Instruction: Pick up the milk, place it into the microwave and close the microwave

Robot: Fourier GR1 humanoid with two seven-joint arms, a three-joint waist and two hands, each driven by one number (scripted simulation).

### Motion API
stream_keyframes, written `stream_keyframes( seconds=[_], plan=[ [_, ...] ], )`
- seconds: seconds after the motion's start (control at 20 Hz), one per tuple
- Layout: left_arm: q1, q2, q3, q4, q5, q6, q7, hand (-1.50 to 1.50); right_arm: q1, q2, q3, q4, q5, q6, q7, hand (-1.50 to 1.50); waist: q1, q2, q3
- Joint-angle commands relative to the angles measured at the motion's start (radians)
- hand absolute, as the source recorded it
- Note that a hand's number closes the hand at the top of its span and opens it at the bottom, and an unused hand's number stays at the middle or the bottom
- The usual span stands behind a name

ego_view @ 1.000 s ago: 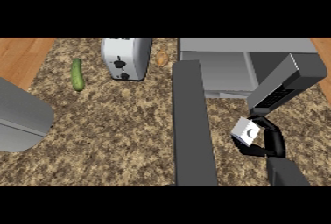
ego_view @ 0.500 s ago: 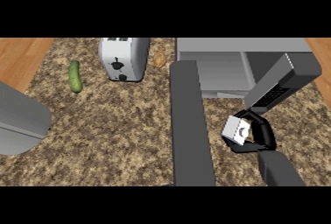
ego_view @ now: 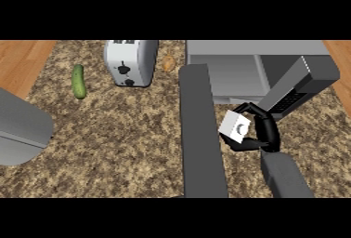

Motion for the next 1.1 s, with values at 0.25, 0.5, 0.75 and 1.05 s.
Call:
stream_keyframes(
  seconds=[0.25,0.5,0.75,1.05],
  plan=[
    [-0.014,0.009,0.028,0.032,0.009,-0.033,0.005,-1.5,-0.225,0.025,-0.009,0.065,0.06,-0.152,0.163,1.5,0.014,0.005,0.001],
    [-0.033,-0.025,-0.013,-0.009,-0.045,-0.001,0.026,-1.5,-0.366,0.025,0.036,0.171,0.192,-0.288,0.257,1.5,0.022,0.008,0.001],
    [-0.099,0.022,-0.001,0.085,-0.029,-0.015,0.011,-1.5,-0.521,-0.06,-0.066,0.444,0.185,-0.315,0.183,1.5,0.045,0.02,0.002],
    [-0.153,0.073,0.014,0.132,-0.015,-0.006,0.024,-1.5,-0.618,-0.063,-0.097,0.587,0.212,-0.443,0.171,1.5,0.061,0.03,0.003]
  ],
)
